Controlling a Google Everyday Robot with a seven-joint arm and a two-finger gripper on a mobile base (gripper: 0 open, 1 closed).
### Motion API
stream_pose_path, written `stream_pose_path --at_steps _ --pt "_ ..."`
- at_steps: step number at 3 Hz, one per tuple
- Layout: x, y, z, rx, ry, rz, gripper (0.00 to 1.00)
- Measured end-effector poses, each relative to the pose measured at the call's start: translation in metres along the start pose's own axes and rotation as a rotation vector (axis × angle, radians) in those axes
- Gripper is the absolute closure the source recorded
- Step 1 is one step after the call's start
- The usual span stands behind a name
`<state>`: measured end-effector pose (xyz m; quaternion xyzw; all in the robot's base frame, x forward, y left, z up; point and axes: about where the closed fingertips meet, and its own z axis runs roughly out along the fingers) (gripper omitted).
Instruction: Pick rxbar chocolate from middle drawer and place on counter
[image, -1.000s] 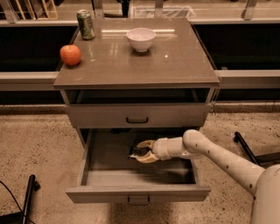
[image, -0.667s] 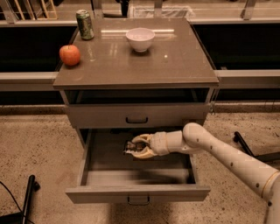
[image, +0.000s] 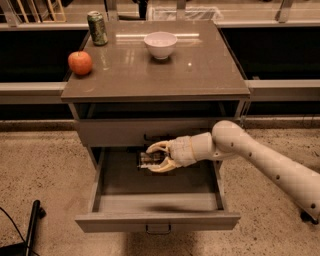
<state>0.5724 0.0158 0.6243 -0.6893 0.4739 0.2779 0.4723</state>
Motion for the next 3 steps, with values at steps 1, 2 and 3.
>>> stream_pose_path --at_steps 1,2,3 --pt "-0.032 -0.025 -0.043 0.022 0.036 -0.013 1.0" --pt "-0.066 -0.043 -0.101 0.139 0.07 -0.049 1.0" --pt "-0.071 -0.051 -0.1 0.138 0.061 -0.048 1.0"
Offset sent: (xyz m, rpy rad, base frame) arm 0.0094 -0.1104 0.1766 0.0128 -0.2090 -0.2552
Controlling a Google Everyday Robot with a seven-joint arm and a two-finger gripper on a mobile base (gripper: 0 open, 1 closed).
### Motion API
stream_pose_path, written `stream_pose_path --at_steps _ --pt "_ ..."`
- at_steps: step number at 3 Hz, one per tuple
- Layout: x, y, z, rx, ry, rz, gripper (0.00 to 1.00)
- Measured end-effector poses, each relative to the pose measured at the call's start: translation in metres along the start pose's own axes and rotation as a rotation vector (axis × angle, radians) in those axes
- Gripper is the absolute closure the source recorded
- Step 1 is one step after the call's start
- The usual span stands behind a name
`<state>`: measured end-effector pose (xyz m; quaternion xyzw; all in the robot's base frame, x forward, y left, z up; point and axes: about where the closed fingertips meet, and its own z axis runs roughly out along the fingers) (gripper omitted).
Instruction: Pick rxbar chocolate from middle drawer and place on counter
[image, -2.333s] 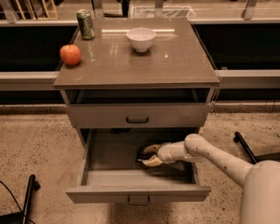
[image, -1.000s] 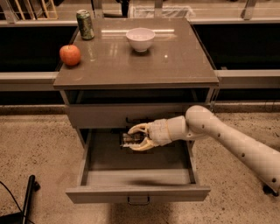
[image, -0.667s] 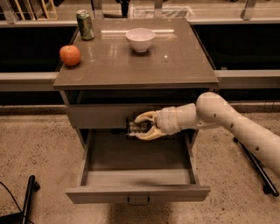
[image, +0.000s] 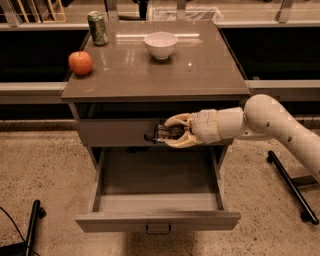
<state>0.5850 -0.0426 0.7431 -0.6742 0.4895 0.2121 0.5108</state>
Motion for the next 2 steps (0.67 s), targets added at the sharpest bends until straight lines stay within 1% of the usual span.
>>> stream_pose_path --at_steps 1,2 --pt "-0.028 -0.038 -0.006 -0.015 0.027 -0.044 1.0" --pt "-0.043 -0.086 -0.004 -0.05 0.034 -0.029 1.0"
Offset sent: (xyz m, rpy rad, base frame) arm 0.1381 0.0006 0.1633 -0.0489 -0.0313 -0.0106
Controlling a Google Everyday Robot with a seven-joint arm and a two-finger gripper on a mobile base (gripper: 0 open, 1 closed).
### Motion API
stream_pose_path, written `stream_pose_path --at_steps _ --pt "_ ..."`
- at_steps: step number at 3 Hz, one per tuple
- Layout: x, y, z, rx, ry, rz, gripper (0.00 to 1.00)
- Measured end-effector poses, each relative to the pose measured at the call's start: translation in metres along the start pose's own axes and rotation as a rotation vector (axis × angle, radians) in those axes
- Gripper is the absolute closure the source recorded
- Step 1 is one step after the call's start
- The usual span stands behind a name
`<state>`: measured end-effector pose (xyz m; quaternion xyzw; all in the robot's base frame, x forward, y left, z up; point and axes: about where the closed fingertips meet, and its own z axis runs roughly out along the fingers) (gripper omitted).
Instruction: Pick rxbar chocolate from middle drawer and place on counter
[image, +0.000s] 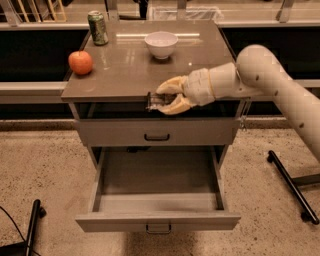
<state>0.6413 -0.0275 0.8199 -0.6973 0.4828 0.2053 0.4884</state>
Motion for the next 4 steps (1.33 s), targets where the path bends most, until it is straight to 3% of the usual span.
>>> stream_pose_path --at_steps 1,2,3,4 --pt "-0.016 -0.052 -0.011 0.017 -0.003 0.014 1.0" --pt "-0.025 -0.092 -0.041 0.123 -0.022 0.082 1.0" --pt "-0.012 -0.111 -0.089 0.313 0.012 0.21 1.0" --pt "0.03 -0.106 -0.104 0.432 0.057 0.362 1.0"
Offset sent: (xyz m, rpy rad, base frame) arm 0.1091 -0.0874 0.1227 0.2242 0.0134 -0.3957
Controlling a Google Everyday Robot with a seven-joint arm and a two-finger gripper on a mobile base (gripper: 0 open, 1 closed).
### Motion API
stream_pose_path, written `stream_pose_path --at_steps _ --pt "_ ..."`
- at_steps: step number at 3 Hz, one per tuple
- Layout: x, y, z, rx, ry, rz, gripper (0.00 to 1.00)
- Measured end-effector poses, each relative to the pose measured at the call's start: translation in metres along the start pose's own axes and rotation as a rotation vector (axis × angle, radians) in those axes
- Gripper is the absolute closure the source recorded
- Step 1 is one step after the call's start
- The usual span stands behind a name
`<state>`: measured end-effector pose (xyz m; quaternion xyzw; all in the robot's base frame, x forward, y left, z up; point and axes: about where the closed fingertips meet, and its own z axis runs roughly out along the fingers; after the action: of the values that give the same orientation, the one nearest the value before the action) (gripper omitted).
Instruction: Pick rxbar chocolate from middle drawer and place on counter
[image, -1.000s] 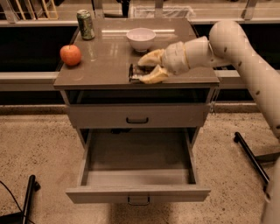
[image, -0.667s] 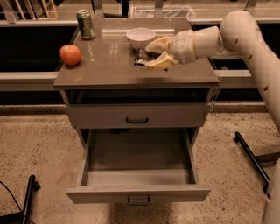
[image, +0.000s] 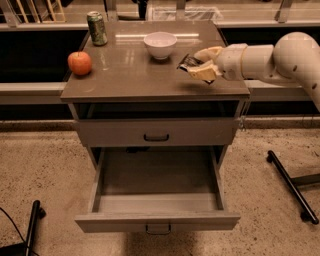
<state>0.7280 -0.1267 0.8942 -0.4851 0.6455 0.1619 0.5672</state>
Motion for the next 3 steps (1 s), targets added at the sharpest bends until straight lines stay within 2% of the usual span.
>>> stream_pose_path --at_steps 1,2,3 --pt "0.042 -0.014 0.011 0.035 0.066 0.089 0.86" --pt "0.045 -0.034 0.041 -0.006 0.111 0.101 0.62" --pt "0.033 -0.043 0.042 0.004 0.1 0.086 0.38"
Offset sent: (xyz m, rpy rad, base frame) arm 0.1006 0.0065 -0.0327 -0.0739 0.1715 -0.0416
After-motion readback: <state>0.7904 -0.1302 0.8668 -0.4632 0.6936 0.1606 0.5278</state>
